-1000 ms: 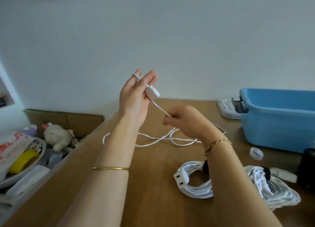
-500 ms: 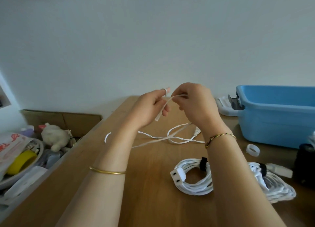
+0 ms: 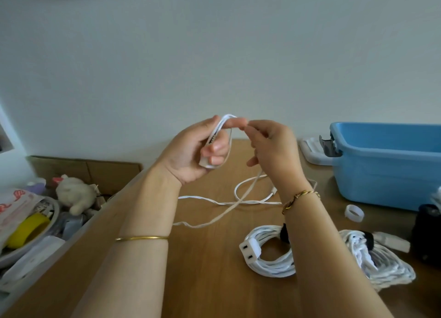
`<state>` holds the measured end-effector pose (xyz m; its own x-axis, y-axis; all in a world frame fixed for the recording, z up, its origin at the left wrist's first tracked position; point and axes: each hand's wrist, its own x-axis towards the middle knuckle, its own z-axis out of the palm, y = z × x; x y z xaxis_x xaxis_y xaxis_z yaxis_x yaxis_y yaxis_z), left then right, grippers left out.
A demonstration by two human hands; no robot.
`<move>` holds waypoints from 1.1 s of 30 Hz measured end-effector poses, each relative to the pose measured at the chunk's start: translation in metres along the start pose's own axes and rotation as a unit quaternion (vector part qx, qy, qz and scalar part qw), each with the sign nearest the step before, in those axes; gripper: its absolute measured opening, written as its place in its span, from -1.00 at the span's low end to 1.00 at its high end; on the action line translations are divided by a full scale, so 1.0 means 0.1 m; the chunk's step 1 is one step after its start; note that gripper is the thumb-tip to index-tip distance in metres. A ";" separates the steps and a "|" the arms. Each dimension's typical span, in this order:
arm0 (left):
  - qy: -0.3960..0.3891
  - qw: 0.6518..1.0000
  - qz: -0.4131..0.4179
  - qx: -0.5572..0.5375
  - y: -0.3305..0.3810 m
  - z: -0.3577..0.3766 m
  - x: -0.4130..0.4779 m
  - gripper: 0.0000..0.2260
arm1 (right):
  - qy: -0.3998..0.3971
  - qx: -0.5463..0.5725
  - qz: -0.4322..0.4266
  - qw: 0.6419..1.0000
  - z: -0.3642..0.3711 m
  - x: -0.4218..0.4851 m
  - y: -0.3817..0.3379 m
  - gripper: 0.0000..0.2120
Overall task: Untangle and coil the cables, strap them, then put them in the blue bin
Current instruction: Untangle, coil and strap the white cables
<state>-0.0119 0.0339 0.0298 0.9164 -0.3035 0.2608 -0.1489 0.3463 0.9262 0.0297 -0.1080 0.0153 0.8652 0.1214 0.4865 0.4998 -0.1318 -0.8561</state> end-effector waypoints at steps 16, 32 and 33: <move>0.305 0.883 0.178 0.309 -0.06 -0.16 0.06 -0.69 | -0.326 -0.111 0.072 0.936 -0.01 -0.14 -0.26 -0.82; 0.104 0.962 -0.021 0.253 0.08 0.05 -0.07 -0.63 | 0.028 -0.085 -0.084 0.992 -0.07 0.02 -0.13 -0.94; 0.090 0.971 -0.029 0.221 0.10 0.02 -0.08 -0.64 | 0.036 -0.088 -0.088 0.992 -0.07 0.02 -0.13 -0.95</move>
<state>-0.0218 0.0375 0.0371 0.9721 -0.1382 0.1897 -0.2035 -0.0939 0.9746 0.0257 -0.1129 0.0284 0.7609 0.0876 0.6429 0.6375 -0.2855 -0.7156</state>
